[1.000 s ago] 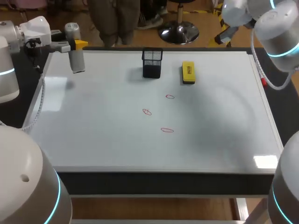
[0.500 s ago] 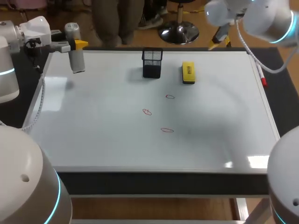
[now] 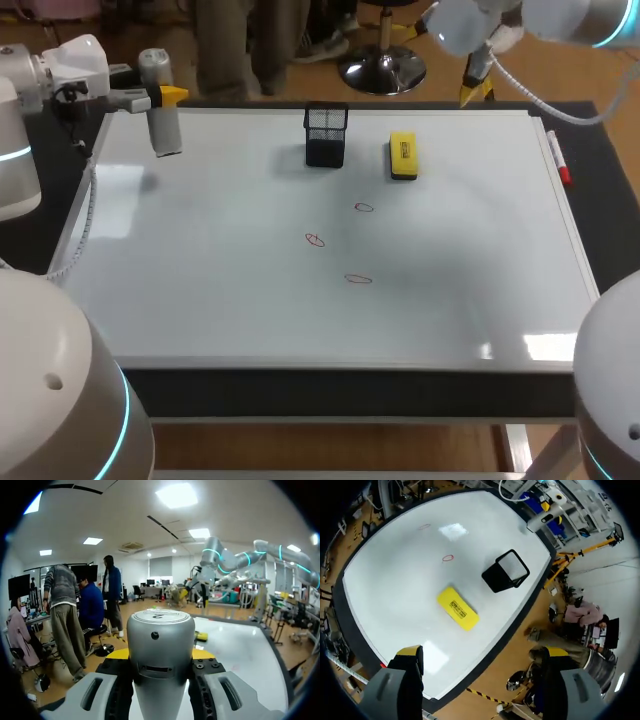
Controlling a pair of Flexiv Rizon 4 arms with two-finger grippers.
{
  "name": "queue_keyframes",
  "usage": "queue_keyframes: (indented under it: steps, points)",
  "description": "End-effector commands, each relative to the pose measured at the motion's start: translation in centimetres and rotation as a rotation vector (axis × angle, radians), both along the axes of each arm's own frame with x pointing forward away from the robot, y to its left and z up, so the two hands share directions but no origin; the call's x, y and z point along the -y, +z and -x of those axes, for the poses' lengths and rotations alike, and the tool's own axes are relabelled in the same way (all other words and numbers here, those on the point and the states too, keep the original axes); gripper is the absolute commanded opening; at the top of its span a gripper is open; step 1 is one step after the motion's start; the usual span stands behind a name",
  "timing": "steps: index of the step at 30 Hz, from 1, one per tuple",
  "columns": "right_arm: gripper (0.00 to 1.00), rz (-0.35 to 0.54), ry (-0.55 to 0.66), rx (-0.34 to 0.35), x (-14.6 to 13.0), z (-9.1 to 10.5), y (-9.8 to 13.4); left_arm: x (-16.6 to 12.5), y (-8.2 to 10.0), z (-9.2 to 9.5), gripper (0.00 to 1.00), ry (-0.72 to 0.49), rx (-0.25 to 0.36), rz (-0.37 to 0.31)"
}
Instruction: Pick up the inspection probe, press it on each red-marked spot on the whiteboard one by one, put down the probe, pick up the eraser, and wipe off all the red marks.
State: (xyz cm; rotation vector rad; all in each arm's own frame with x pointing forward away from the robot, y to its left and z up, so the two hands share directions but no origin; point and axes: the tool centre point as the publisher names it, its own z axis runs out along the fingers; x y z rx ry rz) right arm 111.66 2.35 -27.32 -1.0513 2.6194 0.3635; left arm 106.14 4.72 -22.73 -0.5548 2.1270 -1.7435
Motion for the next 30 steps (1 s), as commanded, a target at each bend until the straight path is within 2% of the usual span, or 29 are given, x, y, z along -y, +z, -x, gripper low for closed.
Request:
queue_keyframes:
  steps: [1,8,9,11,30]
  points:
    - [1.0,0.025,0.189,-0.322,0.6,0.2,0.8,0.0,0.1,0.0,0.0,0.002,0.002,0.0]
    - [1.0,-0.008,0.241,-0.352,0.3,1.1,1.1,0.0,0.1,0.0,0.0,0.002,0.002,0.0]
    - [1.0,-0.014,0.237,-0.303,0.3,1.1,1.1,0.0,0.1,0.0,0.0,0.002,0.002,0.0]
    - [1.0,0.011,0.196,-0.34,0.6,1.1,1.2,0.0,0.1,0.0,0.0,0.002,0.002,0.0]
    - [1.0,0.011,0.196,-0.34,0.6,1.1,1.2,0.0,0.1,0.0,0.0,0.002,0.002,0.0]
